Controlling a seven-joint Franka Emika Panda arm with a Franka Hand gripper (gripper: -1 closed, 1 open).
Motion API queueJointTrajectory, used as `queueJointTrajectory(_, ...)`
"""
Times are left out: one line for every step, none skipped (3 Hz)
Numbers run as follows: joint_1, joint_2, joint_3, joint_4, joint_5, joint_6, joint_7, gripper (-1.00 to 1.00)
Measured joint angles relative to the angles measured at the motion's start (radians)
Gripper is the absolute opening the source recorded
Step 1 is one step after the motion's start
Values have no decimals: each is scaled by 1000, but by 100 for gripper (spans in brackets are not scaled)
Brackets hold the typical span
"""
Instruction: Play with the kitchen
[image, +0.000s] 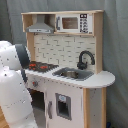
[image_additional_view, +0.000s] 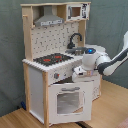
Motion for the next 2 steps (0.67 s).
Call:
queueJointTrajectory(-67, 36, 64, -19, 1, 15, 15, -100)
queueJointTrajectory(-69, 37, 107, -25, 1, 23, 112, -100)
